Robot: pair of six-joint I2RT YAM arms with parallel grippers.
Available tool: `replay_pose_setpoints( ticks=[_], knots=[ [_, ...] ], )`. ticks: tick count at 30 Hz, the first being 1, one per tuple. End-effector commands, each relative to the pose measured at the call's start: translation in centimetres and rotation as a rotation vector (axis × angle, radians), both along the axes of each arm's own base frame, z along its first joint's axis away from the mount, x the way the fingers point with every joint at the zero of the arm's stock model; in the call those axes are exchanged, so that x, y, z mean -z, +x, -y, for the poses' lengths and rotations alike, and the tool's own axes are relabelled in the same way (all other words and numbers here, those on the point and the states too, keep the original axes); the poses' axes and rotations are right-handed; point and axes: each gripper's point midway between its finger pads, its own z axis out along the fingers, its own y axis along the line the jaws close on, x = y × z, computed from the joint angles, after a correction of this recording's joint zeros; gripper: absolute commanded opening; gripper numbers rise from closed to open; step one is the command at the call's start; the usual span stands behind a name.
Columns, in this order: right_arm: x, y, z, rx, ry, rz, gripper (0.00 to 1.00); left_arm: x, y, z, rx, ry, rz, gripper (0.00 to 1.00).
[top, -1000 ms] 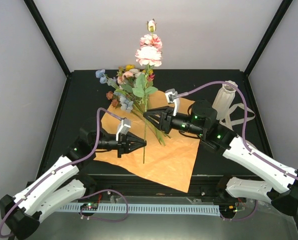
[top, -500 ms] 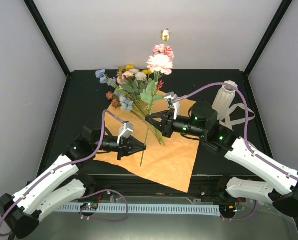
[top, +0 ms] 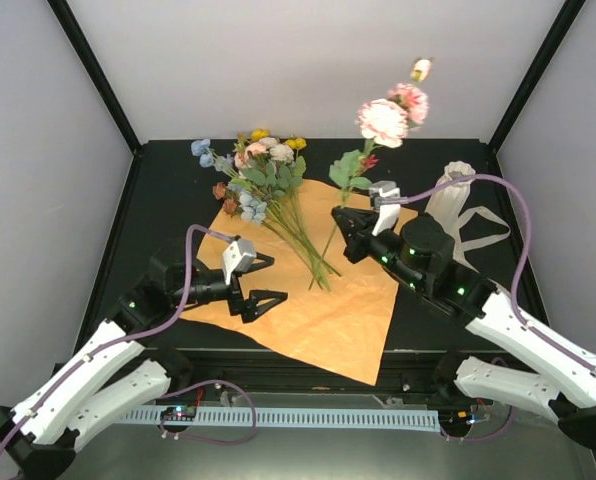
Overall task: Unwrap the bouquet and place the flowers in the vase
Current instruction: Insert the fake flower into the vase.
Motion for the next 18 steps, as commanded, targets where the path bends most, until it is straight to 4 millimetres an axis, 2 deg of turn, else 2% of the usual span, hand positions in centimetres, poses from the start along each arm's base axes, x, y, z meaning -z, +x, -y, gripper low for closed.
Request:
replay_pose_setpoints(
  ticks=[1,9,18],
  knots=[
    [-3.6,2.8,6.5,0.353,-0.097,0.188,0.01,-1.5,1.8,-2.0,-0.171,0.037,0.097,0.99],
    [-7.6,5.5,13.0,0.714,-0.374,0.351,0.01,-0.3,3.2,-4.4,-0.333,0.071,0.144,0.99],
    [-10.9,9.6,19.9,0.943,-0.43,0.368,0.01,0.3,3.2,-4.1,-0.321,0.084,0.113,0.99]
  ],
)
